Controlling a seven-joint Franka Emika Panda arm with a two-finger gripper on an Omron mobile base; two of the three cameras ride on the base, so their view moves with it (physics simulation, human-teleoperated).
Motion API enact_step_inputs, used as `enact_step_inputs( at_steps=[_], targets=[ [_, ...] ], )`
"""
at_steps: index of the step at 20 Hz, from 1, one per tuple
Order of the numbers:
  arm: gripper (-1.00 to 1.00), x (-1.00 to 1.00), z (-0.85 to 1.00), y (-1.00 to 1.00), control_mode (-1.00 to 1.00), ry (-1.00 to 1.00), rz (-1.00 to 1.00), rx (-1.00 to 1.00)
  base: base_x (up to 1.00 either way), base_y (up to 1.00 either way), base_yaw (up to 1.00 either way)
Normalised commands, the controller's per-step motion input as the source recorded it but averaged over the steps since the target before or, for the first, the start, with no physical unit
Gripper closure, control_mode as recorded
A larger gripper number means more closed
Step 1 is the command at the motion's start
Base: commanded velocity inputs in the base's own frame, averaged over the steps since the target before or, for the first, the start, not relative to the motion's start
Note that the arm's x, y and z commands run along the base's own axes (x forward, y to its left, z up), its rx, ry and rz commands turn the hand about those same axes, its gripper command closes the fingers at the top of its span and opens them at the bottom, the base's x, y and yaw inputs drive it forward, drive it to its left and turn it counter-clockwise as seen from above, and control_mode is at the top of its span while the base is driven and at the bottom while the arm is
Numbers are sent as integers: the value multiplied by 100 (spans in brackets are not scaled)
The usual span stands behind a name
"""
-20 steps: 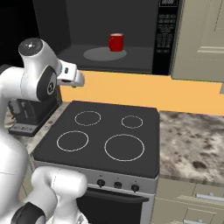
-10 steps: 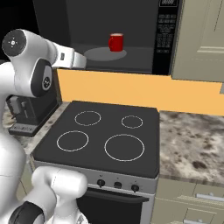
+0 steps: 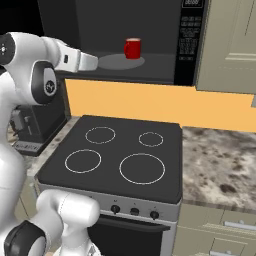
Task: Pick the cup of tea, navigate to the dining table, and place it on the saucer.
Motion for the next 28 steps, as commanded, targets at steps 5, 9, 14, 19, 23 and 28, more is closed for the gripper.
enact_step_inputs(
  at_steps=[5, 9, 14, 19, 23, 28],
  targets=[
    [-100, 13, 0, -44, -100, -2, 3, 1, 0, 0, 0],
    [-100, 26, 15, -31, -100, 11, 10, 0, 0, 0, 0],
    [-100, 22, 21, -9, -100, 28, 7, 0, 0, 0, 0],
    [-100, 5, -5, 0, -100, 3, 2, 0, 0, 0, 0],
    [-100, 4, -20, 0, -100, -6, 0, 0, 0, 0, 0],
    [-100, 35, -21, 3, -100, -2, 0, 0, 0, 0, 0]
  ],
)
